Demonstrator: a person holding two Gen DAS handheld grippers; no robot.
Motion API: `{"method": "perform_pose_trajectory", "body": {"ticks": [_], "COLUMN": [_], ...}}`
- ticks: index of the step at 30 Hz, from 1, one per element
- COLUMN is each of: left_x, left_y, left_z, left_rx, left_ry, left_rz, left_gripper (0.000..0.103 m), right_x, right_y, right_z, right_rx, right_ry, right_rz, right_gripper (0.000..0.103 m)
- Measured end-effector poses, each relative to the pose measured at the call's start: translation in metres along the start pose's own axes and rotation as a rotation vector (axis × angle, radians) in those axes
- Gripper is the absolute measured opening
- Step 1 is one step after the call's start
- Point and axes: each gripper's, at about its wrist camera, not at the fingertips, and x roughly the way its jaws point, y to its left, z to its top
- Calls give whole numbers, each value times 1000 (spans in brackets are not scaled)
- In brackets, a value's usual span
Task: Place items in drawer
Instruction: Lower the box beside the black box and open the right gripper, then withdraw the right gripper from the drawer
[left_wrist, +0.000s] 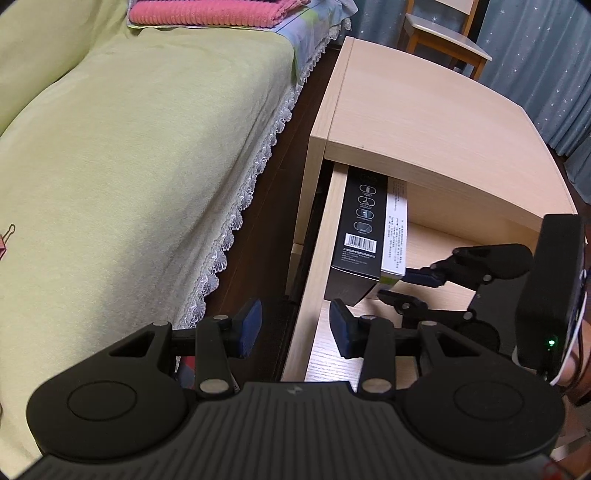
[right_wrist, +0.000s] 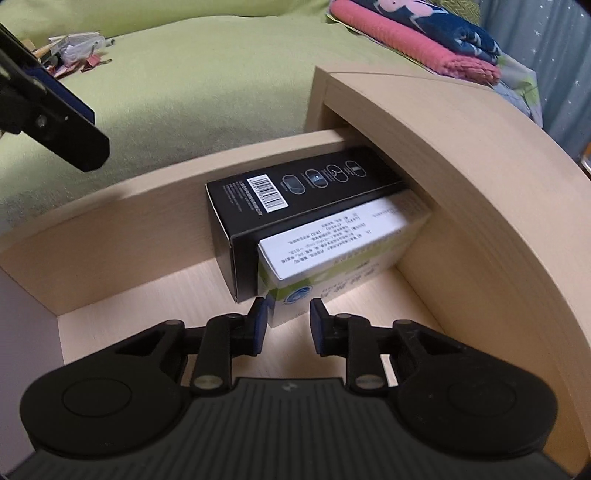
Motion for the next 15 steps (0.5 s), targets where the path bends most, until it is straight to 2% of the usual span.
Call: {"method": "perform_pose_trajectory", "body": {"ticks": [6, 12, 15], "left_x": [-1, -3, -5], "left_y": [0, 4, 5], "left_z": [0, -1, -2], "left_rx": [3, -1, -3], "left_ry": [-6, -14, -19], "left_rz": [-7, -13, -13], "left_gripper": [47, 47, 47], "right_x": [-12, -13, 5], "right_y": [-2, -38, -47], "right_z": [-9, -9, -3], "right_rx": [4, 220, 275], "right_ry": [25, -31, -54], "right_rz": [7, -120, -130], "right_gripper": [21, 21, 17]}}
